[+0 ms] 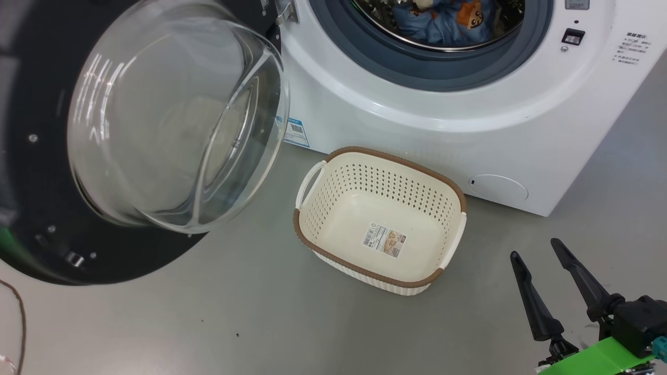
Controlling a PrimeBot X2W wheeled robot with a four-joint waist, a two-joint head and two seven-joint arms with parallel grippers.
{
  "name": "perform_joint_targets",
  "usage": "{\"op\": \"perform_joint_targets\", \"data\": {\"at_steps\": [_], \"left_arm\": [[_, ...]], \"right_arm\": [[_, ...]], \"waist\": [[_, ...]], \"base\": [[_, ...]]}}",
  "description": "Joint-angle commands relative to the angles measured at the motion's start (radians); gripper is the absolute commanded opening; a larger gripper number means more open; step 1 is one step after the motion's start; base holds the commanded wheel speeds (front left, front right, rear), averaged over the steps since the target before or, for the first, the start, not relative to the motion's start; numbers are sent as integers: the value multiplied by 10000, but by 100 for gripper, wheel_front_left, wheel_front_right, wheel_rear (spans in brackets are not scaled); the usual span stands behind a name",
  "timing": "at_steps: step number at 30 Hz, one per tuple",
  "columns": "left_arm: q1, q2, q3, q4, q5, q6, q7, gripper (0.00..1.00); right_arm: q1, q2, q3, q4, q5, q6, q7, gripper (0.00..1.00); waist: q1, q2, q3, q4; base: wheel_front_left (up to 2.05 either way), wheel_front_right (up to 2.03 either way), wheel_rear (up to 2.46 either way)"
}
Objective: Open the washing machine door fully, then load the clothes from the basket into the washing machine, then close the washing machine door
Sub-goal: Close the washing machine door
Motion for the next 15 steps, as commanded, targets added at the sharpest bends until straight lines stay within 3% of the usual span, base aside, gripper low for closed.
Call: {"op": "perform_joint_targets", "data": {"at_steps": [1, 15], "left_arm": [[144, 314, 118, -450, -21, -157, 292, 0], [1542, -224, 264, -2195, -684, -347, 1296, 0]], "right_arm": [[-117, -92, 173, -298, 19, 88, 12, 100], [-71, -2, 31, -280, 17, 88, -72, 100]], "waist": [[0, 0, 17, 10], [0, 0, 33, 115]], "base": [[0, 0, 0], [0, 0, 0]]}}
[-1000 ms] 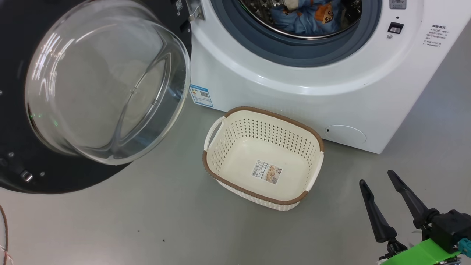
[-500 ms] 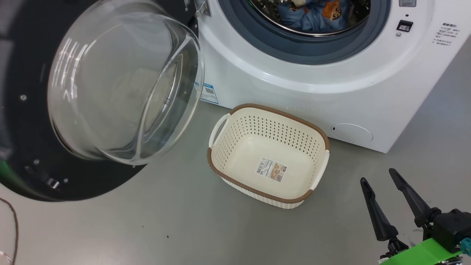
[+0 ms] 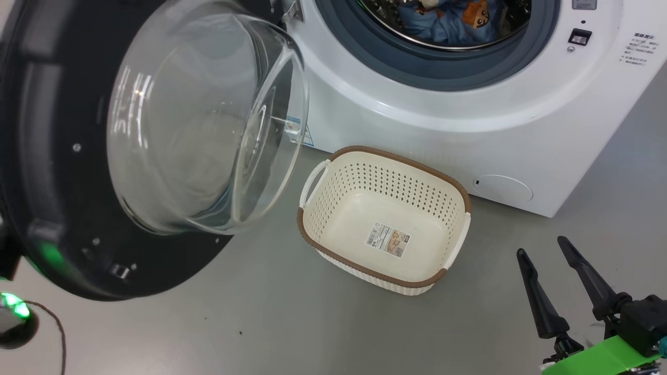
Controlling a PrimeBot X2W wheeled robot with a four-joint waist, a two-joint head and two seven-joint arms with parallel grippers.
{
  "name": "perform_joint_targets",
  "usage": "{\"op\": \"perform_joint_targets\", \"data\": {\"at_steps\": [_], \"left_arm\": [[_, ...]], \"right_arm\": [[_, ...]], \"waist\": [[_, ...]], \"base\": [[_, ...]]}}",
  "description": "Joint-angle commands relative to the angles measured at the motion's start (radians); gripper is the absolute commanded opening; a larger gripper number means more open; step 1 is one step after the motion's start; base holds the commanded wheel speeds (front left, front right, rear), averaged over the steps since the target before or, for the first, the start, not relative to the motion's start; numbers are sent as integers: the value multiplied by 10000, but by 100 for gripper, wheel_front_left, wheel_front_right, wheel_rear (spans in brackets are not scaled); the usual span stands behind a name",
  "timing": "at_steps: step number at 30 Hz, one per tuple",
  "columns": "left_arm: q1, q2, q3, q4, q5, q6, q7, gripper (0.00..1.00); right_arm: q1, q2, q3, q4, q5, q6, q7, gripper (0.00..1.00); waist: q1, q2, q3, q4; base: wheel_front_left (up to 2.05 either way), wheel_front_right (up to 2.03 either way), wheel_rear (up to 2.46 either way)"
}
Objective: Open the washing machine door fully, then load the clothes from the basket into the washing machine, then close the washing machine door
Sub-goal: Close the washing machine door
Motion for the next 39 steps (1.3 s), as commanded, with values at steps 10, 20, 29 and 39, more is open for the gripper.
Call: {"op": "perform_joint_targets", "data": {"at_steps": [10, 20, 29, 39], "left_arm": [[887, -11, -71, -2049, -170, -259, 960, 0], [1740, -468, -376, -3681, -73, -348, 1409, 0], [2249, -887, -635, -4727, 17, -365, 1545, 0], [2659, -1199, -787, -5478, 16, -144, 1475, 0]], "right_arm": [[-130, -7, 146, -298, 11, 87, -91, 100], [-244, 66, 128, -261, 40, 87, -234, 100], [-390, 194, 155, -79, 67, 87, -449, 100], [-437, 366, 219, 200, 100, 87, -684, 100]], "waist": [[0, 0, 92, -27], [0, 0, 237, -425], [0, 0, 208, -1068], [0, 0, 56, -2003]], "base": [[0, 0, 0], [0, 0, 0], [0, 0, 0], [0, 0, 0]]}}
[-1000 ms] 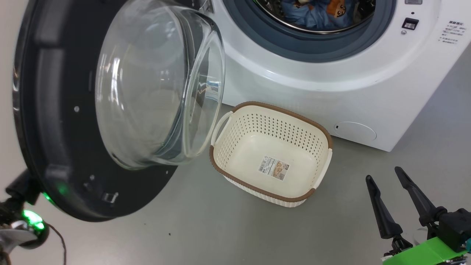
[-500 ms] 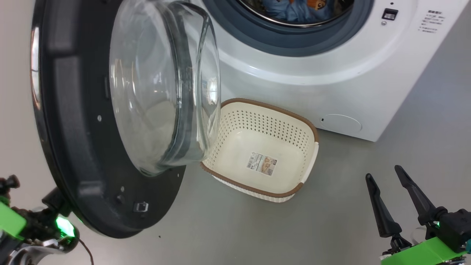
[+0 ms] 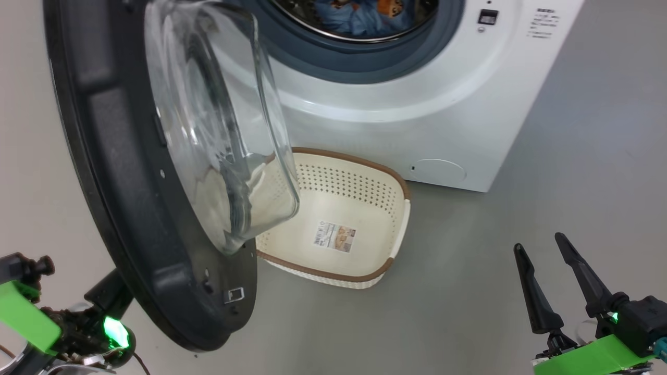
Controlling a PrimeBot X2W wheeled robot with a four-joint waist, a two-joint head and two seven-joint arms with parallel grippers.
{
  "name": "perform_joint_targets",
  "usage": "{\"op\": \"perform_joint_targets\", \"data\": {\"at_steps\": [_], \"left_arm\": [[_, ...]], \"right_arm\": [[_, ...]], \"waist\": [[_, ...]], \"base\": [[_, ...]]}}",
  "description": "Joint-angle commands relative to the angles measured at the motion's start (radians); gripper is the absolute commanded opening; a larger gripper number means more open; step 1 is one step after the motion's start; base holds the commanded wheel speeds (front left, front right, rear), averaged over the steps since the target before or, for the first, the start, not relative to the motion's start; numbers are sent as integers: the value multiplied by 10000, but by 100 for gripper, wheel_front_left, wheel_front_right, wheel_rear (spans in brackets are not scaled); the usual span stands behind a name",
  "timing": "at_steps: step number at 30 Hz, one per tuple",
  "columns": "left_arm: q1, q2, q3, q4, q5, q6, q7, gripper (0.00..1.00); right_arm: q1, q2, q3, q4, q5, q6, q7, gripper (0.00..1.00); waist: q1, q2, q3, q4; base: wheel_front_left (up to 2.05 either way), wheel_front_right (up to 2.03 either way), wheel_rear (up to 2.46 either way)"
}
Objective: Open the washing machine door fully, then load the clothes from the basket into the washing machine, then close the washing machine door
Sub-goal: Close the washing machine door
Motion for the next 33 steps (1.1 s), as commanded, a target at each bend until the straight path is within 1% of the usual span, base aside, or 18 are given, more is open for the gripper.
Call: {"op": "perform_joint_targets", "data": {"at_steps": [1, 7, 16, 27, 33], "left_arm": [[-111, 172, 279, -443, 18, 31, 72, 0], [-149, 72, 140, -512, 132, 118, 51, 0], [-416, -76, -85, -526, 317, 157, 49, 0], [-1098, -217, -160, -285, 501, 160, -66, 0], [-1765, -331, -182, 69, 609, 183, -200, 0]], "right_arm": [[-207, -14, 277, -195, 96, 87, -109, 100], [-268, 63, 356, -79, 119, 87, -199, 100], [-435, 190, 395, 76, 168, 87, -343, 100], [-737, 361, 428, 270, 253, 87, -459, 100], [-933, 427, 430, 339, 313, 87, -480, 100]], "waist": [[0, 0, -57, -289], [0, 0, -54, -828], [0, 0, 92, -1809], [0, 0, 396, -3118], [0, 0, 640, -3591]], "base": [[0, 0, 0], [0, 0, 0], [0, 0, 0], [0, 0, 0], [0, 0, 0]]}}
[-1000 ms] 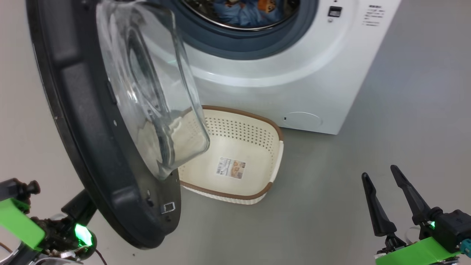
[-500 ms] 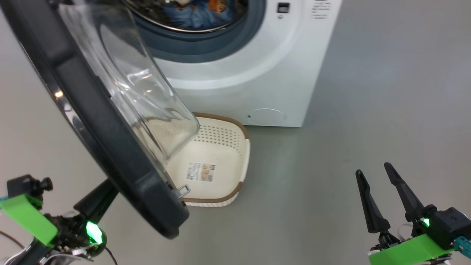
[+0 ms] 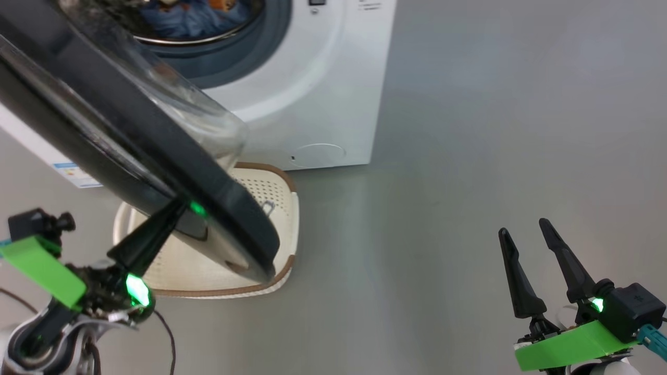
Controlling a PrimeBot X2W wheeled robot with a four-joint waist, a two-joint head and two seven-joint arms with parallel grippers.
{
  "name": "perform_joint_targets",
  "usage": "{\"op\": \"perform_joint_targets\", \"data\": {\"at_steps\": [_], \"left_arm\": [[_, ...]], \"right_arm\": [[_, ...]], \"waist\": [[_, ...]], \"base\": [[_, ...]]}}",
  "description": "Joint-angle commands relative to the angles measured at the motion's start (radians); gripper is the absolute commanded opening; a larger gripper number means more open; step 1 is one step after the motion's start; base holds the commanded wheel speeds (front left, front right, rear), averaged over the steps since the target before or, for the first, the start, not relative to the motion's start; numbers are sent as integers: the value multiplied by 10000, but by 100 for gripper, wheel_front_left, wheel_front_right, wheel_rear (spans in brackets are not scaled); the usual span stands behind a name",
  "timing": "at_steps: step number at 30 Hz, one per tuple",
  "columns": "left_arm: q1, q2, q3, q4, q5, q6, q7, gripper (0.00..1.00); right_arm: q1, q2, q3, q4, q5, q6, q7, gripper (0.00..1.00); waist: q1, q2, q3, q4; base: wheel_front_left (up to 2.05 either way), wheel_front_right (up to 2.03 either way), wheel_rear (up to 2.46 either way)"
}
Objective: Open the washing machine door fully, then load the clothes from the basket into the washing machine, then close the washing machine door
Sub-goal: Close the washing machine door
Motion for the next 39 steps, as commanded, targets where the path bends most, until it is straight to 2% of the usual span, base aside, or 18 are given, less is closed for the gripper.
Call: {"op": "perform_joint_targets", "data": {"at_steps": [1, 9, 24, 32, 39], "left_arm": [[-641, 125, 291, -83, 11, -2, -39, 0], [-1829, -227, 226, 817, 75, -93, -228, 0], [-3493, -530, 297, 2440, 385, -320, -489, 0], [-3622, -643, 523, 2675, 349, -377, -467, 0], [-2966, -796, 978, 2094, 233, -390, -380, 0]], "right_arm": [[-315, -38, 201, -212, 216, 88, -124, 100], [-545, -28, 262, -248, 266, 88, -128, 100], [-843, 50, 385, -193, 303, 88, -129, 100], [-834, 115, 389, -182, 305, 88, -129, 100], [-636, 169, 309, -164, 269, 88, -129, 100]], "waist": [[0, 0, 272, -343], [0, 0, 462, -679], [0, 0, 578, -1262], [0, 0, 586, -1325], [0, 0, 492, -1155]], "base": [[0, 0, 0], [0, 0, 0], [0, 0, 0], [0, 0, 0], [0, 0, 0]]}}
